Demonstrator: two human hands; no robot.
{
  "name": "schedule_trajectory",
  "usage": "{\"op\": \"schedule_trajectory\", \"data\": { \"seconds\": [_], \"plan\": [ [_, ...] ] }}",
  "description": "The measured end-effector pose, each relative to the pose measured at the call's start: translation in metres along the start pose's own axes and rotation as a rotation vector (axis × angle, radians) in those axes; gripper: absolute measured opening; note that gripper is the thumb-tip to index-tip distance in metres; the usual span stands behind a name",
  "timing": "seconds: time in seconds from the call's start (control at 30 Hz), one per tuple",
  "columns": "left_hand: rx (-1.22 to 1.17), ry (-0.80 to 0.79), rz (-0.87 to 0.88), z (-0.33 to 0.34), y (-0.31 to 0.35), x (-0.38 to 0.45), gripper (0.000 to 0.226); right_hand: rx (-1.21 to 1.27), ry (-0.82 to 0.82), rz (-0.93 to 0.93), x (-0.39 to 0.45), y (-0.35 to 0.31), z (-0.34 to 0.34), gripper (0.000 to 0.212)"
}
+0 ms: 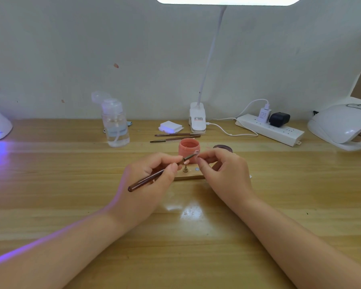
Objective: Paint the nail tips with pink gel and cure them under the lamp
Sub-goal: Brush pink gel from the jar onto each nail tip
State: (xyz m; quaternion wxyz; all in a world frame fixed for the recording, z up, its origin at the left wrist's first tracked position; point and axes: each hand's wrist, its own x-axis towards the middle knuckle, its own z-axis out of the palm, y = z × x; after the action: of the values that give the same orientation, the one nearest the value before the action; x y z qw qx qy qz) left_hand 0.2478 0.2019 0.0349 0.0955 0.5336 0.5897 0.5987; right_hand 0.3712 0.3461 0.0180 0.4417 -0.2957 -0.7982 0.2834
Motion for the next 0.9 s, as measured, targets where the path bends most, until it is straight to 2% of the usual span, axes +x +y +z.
{"op": "schedule_trajectory", "data": {
  "seconds": [0.2,0.3,0.4,0.53,0.67,0.8,0.9],
  "plan": [
    [-0.013,0.040,0.019,-0.0006,0.0003,0.0001,0.016,0.019,0.001,0.014,0.0001,-0.0006,-0.0004,0.007],
    [-0.015,0.002,-0.002,0.0000,-0.0007,0.0003,0.022,0.015,0.004,0.011,-0.0002,-0.0008,-0.0008,0.010],
    [-0.029,-0.023,0.012,-0.0020,-0.0020,-0.0006,0.012,0.014,0.000,0.018,0.0002,-0.0012,-0.0007,0.008],
    [-0.078,0.018,0.001,-0.0006,-0.0042,0.0012,0.014,0.023,-0.012,0.025,0.0004,-0.0015,-0.0005,0.004],
    [-0.036,-0.035,-0.018,0.0005,-0.0052,0.0018,0.016,0.009,-0.009,0.014,-0.0004,-0.0024,-0.0014,0.007],
    [-0.052,0.014,0.028,-0.0012,-0.0029,0.0002,0.016,0.016,-0.007,0.018,-0.0002,-0.0028,-0.0009,0.006],
    [-0.067,0.019,-0.015,0.0023,-0.0015,0.0010,0.016,0.020,-0.008,0.014,-0.0005,-0.0026,-0.0011,0.003]
  ]
}}
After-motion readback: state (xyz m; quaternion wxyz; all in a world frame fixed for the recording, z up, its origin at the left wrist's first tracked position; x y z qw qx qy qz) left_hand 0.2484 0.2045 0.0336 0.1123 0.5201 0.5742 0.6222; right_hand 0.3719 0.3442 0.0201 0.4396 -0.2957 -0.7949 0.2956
